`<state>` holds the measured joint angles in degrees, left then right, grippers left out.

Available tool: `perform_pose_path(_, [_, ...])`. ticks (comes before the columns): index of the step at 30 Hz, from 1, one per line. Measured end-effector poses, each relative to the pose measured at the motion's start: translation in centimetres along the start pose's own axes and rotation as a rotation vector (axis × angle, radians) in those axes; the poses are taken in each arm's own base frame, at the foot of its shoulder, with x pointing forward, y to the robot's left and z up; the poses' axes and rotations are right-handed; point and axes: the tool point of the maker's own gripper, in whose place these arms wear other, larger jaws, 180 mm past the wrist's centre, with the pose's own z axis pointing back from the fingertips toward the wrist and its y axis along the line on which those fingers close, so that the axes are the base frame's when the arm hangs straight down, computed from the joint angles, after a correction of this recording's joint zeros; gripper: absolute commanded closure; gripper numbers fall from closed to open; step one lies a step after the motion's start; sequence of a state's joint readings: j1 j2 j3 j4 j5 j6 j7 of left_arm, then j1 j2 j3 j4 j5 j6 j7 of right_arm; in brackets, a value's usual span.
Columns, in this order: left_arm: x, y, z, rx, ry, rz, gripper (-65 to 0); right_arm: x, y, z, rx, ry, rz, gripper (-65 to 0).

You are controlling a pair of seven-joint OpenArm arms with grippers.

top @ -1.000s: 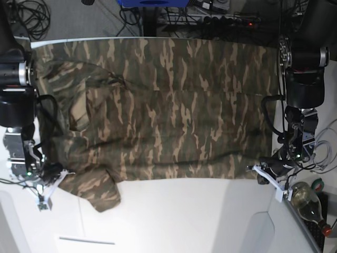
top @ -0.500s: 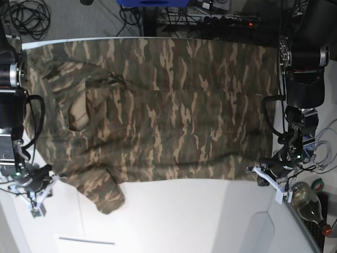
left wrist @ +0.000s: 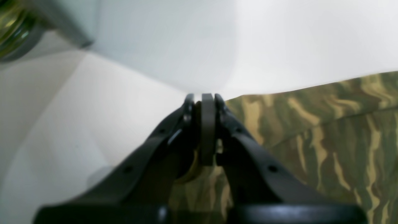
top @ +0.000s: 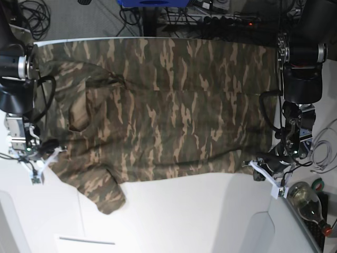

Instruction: Layout the t-shirt on the table in an organized manner, then fold the t-shirt properly

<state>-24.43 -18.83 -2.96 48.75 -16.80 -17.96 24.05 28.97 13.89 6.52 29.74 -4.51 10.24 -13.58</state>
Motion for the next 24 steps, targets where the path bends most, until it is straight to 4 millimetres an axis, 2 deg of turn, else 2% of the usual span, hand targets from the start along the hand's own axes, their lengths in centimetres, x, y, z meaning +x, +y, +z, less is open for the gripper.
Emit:
perform_pose_path(1, [0.1,0.1,0.0,0.003,-0.006,0.002,0.0,0.6,0.4,0.0,0.01,-0.014,-0.015,-47.7])
perform_pose_path(2, [0.0,0.3,0.1,0.007,-0.004,0.003,0.0,1.2,0.2,0.1,0.009,-0.029,-0.039,-50.9])
perform_pose_path(5, [-0.6,0.7,0.2,0.016,0.007,0.003,0.0,1.9,-1.9,0.4,-0.021,-0.052,-0.075,-49.1])
perform_pose_path(7, [-0.6,0.5,0.2,0.014,0.008,0.004,0.0,0.5,-2.9,0.4,-0.04,-0.031,-0.072,-46.2])
perform_pose_path(10, [-0.5,0.4,0.2,0.011,0.003,0.005,0.0,-2.6,-2.1,0.2,-0.031,0.033,-0.067,-43.1])
perform_pose_path(14, [-1.4,0.6,0.3,0.016,0.019,0.004,0.0,-2.9,-1.6,0.1,-0.021,0.031,-0.068,-41.7])
perform_pose_path(15, [-1.4,0.7,0.3,0.018,0.021,0.006,0.0,-2.9,-1.6,0.1,-0.022,0.03,-0.068,-38.7])
perform_pose_path(16, [-1.4,0.6,0.3,0.016,0.021,0.006,0.0,-3.1,-1.6,0.1,-0.022,0.033,-0.068,-32.0])
perform_pose_path(19, [-1.3,0.4,0.2,0.011,0.017,0.006,0.0,-3.6,-1.6,0.1,-0.02,0.034,-0.07,-1.4])
perform_pose_path(21, [-1.3,0.4,0.3,0.012,0.018,0.005,0.0,-3.7,-1.6,0.1,-0.019,0.037,-0.072,0.0])
perform_pose_path(22, [-1.4,0.5,0.3,0.013,0.019,0.005,0.0,-3.7,-1.6,0.1,-0.02,0.038,-0.071,-2.3])
perform_pose_path(24, [-1.3,0.5,0.3,0.013,0.018,0.005,0.0,-3.7,-1.6,0.2,-0.019,0.038,-0.069,0.0])
